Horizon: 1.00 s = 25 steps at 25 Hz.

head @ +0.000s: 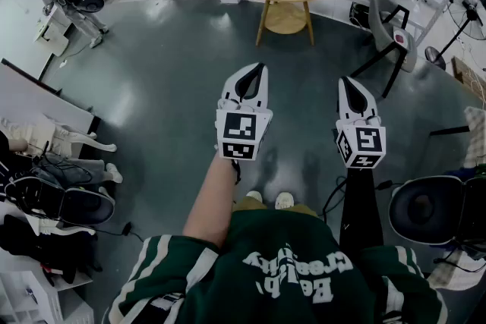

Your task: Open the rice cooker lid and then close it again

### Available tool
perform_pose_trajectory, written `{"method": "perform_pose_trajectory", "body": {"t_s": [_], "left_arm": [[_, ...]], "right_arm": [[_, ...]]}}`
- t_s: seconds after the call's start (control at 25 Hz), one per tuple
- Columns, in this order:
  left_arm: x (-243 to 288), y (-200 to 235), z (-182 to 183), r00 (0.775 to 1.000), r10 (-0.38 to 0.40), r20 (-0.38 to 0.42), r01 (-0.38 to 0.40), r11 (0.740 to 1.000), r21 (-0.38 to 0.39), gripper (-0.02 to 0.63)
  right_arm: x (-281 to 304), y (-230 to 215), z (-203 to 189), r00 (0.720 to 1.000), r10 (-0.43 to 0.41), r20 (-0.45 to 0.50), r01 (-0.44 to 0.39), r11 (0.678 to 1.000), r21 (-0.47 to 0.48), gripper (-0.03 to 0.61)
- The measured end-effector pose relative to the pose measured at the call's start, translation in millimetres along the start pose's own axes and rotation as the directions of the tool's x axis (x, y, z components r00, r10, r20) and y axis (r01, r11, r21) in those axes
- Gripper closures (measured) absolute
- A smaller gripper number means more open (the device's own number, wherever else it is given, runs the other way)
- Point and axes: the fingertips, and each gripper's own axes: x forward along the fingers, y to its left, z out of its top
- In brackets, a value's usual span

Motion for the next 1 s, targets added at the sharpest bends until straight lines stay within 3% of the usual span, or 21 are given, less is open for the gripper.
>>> {"method": "perform_pose_trajectory", "body": {"t_s": [0.44,0.52,0.64,1.0], "left_arm": [[-1,-14,-4,1.000,0.010,0.019,-0.010,1.000,-0.003,0.602],[0,-15,-1,0.999,0.008,0.033,-0.007,1.000,-0.020,0.504],[4,-16,2,0.999,-0.008,0.052,0.009,1.000,-0.015,0.471],[39,13,-1,0.998,-0.001,0.066,0.001,1.000,-0.007,0.459]], "right_arm": [[-5,-11,-9,1.000,0.003,-0.004,-0.003,1.000,0.003,0.572],[-4,-14,-10,1.000,0.006,-0.009,-0.006,1.000,-0.003,0.502],[-2,-19,-11,1.000,0.003,-0.011,-0.003,1.000,-0.007,0.417],[42,-20,-7,1.000,0.018,0.019,-0.019,1.000,0.010,0.379]]}}
